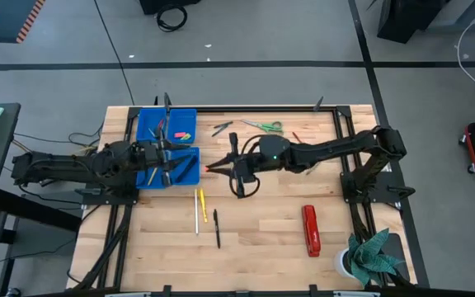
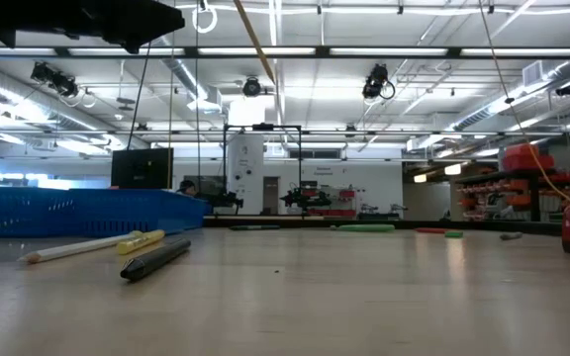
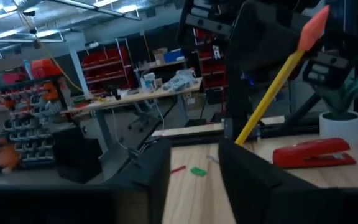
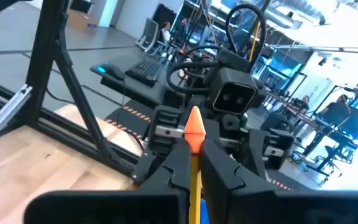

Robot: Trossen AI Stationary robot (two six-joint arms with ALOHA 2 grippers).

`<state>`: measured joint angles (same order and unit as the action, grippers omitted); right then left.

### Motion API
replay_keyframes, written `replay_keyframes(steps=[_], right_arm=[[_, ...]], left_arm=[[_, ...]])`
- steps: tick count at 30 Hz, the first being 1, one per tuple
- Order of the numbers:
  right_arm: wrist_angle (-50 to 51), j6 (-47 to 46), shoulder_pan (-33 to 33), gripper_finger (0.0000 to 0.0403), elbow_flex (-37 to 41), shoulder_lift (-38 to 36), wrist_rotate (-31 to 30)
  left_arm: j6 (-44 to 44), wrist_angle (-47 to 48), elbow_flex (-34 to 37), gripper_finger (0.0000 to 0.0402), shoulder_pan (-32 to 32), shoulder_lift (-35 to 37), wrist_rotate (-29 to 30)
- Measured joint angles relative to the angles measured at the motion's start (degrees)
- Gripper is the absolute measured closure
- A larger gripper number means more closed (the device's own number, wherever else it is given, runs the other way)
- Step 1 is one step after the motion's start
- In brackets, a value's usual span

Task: Sort crayons/erasers/pens/pencils in bins
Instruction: Put the yellow pencil into the bottom left blue bin

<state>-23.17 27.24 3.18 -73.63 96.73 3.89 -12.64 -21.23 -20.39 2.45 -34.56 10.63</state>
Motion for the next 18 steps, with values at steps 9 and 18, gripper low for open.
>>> replay_keyframes(steps=[9,18], right_arm=[[-2.1,-0.2,-1.3,0.0377,0.0,0.5,0.0],[-2.4,-0.2,-3.0,0.0377,0.0,0.5,-0.4]], left_arm=[[-0.2,-8.3,0.2,0.0130,0.0,-6.8,-2.3],[-3.3,-24.1,0.2,0.0117,-0.1,-19.6,-4.1]])
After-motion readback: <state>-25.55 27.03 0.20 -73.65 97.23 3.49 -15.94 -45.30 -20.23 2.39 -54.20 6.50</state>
